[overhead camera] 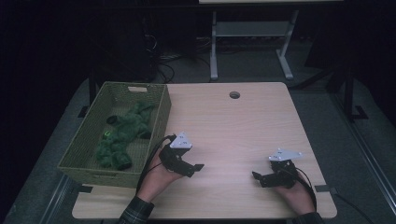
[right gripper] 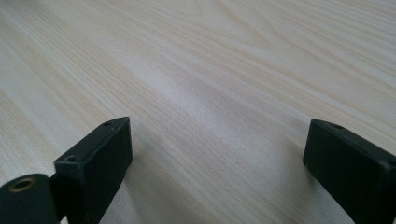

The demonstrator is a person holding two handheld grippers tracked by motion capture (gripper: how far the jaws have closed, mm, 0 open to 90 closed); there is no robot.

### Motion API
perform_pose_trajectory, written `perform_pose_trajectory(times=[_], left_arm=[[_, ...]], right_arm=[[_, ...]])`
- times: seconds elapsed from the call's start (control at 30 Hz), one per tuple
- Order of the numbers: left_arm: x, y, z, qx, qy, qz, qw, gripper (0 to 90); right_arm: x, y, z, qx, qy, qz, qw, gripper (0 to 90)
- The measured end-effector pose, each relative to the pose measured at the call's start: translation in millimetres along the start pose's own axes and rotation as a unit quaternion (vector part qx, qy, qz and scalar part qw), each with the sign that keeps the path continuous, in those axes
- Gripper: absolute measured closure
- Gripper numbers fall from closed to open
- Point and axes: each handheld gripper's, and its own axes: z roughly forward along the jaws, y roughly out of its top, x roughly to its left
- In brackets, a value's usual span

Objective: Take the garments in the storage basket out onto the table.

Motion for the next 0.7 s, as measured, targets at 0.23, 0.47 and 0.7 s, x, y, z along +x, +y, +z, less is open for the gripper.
perform_pose_trajectory(times=[0.23, 0.47, 0.7], left_arm=[[1.4, 7.8, -7.4, -0.004, -0.004, -0.004, 1.0, 15.9], [1.2, 16.4, -14.7, 0.001, -0.001, 0.009, 1.0, 15.9], [5.7, 20.7, -25.0, -0.003, 0.001, 0.004, 1.0, 15.9]], right_arm=[[0.0, 0.0, 0.0, 0.0, 0.0, 0.0, 1.0, 7.7], [0.0, 0.0, 0.0, 0.0, 0.0, 0.0, 1.0, 7.7], [0.0, 0.0, -0.1, 0.001, -0.001, 0.001, 1.0, 7.7]])
